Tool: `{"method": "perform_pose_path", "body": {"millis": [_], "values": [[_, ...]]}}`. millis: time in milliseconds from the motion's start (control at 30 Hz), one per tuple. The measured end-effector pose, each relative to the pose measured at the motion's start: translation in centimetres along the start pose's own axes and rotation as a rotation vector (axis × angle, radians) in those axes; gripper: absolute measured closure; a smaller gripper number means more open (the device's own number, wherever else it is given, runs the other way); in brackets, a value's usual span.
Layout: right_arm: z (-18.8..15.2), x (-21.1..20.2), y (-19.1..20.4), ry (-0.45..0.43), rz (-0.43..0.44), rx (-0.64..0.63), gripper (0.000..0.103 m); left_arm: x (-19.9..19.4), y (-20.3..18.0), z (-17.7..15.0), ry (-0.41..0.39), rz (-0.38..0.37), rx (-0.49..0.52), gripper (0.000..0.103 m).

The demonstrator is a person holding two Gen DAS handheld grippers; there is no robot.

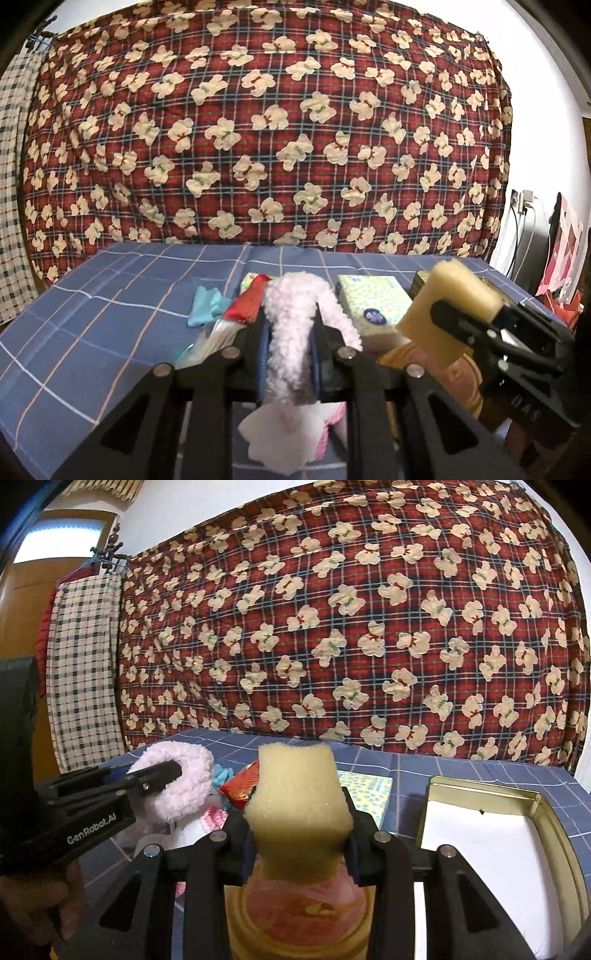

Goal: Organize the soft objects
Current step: 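Lift and carry the sponge and pom-pom with both tools over the gold tray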

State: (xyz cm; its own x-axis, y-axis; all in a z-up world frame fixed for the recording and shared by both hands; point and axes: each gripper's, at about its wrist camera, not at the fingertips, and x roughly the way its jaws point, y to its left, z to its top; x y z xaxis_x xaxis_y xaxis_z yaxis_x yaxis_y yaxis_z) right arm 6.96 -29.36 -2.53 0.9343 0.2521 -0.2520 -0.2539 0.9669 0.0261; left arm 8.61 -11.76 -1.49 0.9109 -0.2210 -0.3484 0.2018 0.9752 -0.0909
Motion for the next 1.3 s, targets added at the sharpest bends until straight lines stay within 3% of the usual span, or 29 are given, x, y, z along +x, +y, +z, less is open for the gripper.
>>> {"method": "perform_pose_path", "body": {"millis": [333,1300], "values": [[0.0,0.5,-1.1,0.021,-0.063,0.02,0.062,2.0,-1.4,-0.2,0.032,-0.012,0.006,0.087],[-0.2,-1.2,-3.4,-0.02,-0.198,0.057,0.062,3.0,-6.7,-0.1,0.012,-0.098,0.109,0.087]]}}
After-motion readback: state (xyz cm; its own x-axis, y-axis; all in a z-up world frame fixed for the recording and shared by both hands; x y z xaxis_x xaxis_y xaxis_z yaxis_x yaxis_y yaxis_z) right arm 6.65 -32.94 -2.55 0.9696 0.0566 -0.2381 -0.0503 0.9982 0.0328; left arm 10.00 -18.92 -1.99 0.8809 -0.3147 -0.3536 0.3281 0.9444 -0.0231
